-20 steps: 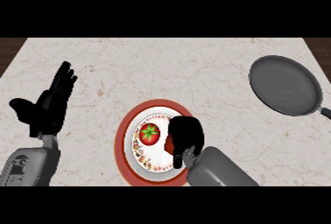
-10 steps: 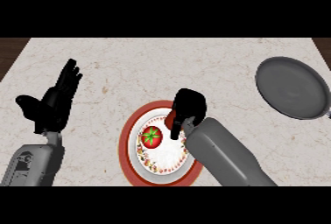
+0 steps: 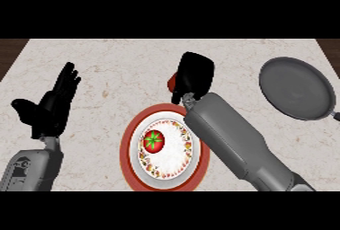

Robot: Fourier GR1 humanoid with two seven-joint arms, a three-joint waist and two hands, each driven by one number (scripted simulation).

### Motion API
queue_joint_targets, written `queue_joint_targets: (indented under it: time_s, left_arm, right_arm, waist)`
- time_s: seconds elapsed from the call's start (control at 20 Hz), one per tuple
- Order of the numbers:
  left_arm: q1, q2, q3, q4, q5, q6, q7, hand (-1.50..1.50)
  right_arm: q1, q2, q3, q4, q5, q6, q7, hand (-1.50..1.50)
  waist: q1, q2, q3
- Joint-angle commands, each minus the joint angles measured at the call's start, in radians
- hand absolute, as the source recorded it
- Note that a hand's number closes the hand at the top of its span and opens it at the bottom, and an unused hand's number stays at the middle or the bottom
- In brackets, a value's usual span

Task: Pick the bell pepper from the plate and place it in the pan

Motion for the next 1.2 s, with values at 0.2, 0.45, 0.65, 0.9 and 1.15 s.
queue_joint_targets:
  time_s: [0.2,0.45,0.65,0.9,1.15]
  left_arm:
    - [-0.007,-0.023,-0.005,0.010,-0.018,0.023,-0.007,0.00]
    - [0.045,-0.006,0.002,-0.069,-0.011,0.018,0.016,0.00]
    - [0.040,-0.016,0.003,-0.014,-0.013,0.004,-0.025,0.00]
    - [0.020,-0.007,0.014,-0.017,-0.015,-0.002,-0.015,0.00]
    - [0.036,-0.006,0.019,-0.033,-0.003,-0.017,-0.012,0.00]
  right_arm:
    - [0.025,-0.097,-0.105,-0.117,0.140,-0.160,0.072,1.50]
    - [0.056,-0.144,-0.282,-0.170,0.082,-0.280,-0.012,1.50]
    - [0.139,-0.224,-0.365,-0.217,0.049,-0.300,-0.108,1.50]
    - [0.221,-0.342,-0.459,-0.109,0.017,-0.337,-0.258,1.50]
    - [0.247,-0.433,-0.516,0.073,0.023,-0.382,-0.391,1.50]
  waist:
    - [-0.032,-0.004,0.001]
    - [-0.016,-0.004,0.003]
    - [-0.024,-0.002,0.001]
    - [-0.017,0.001,0.001]
    - [-0.005,0.004,0.001]
